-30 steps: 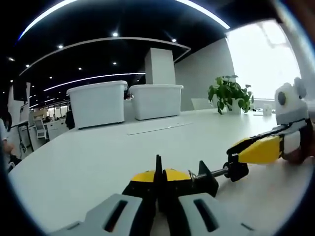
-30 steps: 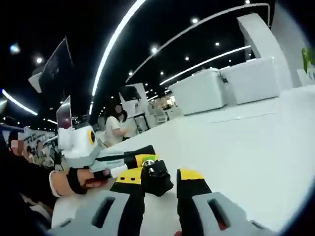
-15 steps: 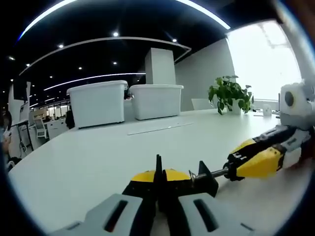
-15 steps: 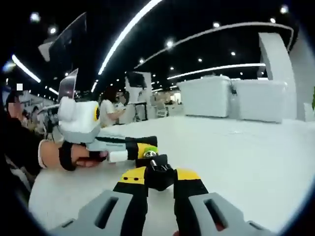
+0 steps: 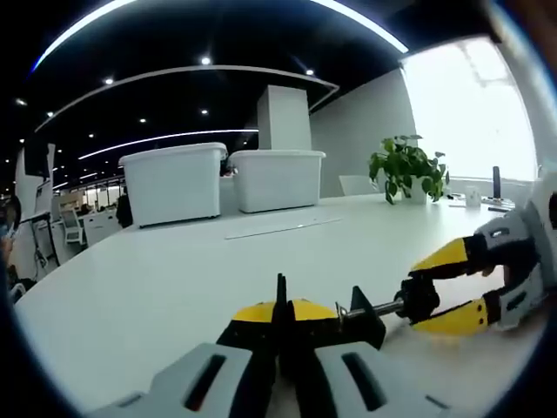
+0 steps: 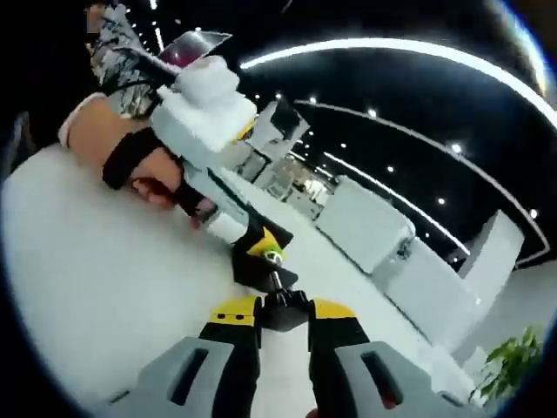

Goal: Clamp the fixed fixture on the desktop, loosen the retaining clip, secure it to the edge of the desk, and tighten the retaining clip.

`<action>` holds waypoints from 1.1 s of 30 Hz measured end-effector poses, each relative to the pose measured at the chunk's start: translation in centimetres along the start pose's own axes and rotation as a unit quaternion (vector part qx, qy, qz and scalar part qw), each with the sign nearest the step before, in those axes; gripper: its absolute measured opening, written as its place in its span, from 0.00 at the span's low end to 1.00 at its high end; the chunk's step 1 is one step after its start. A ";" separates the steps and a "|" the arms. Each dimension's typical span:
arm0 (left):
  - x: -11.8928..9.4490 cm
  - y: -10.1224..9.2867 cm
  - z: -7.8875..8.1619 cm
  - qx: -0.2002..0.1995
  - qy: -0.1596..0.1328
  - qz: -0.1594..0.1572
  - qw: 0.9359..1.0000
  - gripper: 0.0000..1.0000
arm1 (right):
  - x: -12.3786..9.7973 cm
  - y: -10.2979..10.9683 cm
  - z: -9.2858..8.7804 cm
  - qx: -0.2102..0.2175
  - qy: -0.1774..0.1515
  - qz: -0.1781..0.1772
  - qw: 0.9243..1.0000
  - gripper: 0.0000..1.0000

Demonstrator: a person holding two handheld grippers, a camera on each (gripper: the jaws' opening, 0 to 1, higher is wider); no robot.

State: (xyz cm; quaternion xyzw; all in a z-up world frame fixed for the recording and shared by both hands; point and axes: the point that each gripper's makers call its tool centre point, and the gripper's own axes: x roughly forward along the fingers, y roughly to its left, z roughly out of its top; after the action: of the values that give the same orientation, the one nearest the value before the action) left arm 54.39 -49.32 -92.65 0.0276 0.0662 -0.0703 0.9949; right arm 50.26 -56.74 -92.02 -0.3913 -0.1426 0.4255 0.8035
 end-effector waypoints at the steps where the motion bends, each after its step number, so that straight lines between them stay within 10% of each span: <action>1: 0.0 0.1 -0.1 -0.001 0.002 0.001 1.000 0.04 | -0.1 0.0 0.3 -0.016 -0.001 -0.006 1.000 0.19; 6: 0.0 0.1 -0.1 -0.003 0.003 0.001 1.000 0.04 | 0.1 0.0 0.1 0.003 0.003 -0.003 1.000 0.19; 13: 0.0 0.1 -0.1 -0.003 0.003 0.001 1.000 0.04 | -0.4 -1.0 0.8 0.217 -0.014 0.026 0.976 0.28; 18: 0.0 0.1 -0.1 -0.004 0.003 0.001 1.000 0.04 | 0.7 -2.2 -1.4 0.428 0.003 0.042 0.903 0.30; 23: 0.0 0.1 0.0 -0.005 0.003 0.000 1.000 0.04 | 1.3 -2.5 -3.4 0.533 0.016 0.042 0.845 0.29; 29: 0.1 0.0 0.0 -0.005 0.003 -0.001 1.000 0.04 | 1.5 -2.0 -3.1 0.585 0.020 0.067 0.808 0.20; 33: 0.2 0.0 0.0 -0.005 0.003 -0.001 1.000 0.04 | 1.4 -2.1 -3.1 0.575 0.023 0.059 0.816 0.19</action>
State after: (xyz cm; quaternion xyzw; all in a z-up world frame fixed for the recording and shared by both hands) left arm 54.55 -49.39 -92.65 0.0233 0.0693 -0.0707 0.9948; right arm 53.99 -57.90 -92.63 0.1243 0.1696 0.4676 0.8586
